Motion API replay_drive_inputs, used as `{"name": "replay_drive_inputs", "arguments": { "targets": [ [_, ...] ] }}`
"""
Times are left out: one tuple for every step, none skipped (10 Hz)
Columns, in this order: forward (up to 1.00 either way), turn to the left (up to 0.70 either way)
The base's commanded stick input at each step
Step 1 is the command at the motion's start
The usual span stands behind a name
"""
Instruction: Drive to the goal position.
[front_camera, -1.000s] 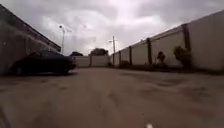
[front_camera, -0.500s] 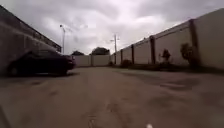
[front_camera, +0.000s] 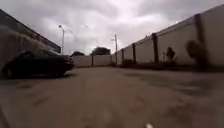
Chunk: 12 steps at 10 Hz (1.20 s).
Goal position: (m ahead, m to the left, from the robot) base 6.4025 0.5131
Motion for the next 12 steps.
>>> {"name": "replay_drive_inputs", "arguments": {
  "targets": [
    [1.0,0.0],
    [1.0,0.0],
    [1.0,0.0],
    [1.0,0.0],
    [1.0,0.22],
    [1.0,0.13],
    [1.0,0.05],
    [1.0,0.0],
    [1.0,0.0],
    [1.0,0.0],
    [1.0,0.0],
    [1.0,0.0]
  ]
}}
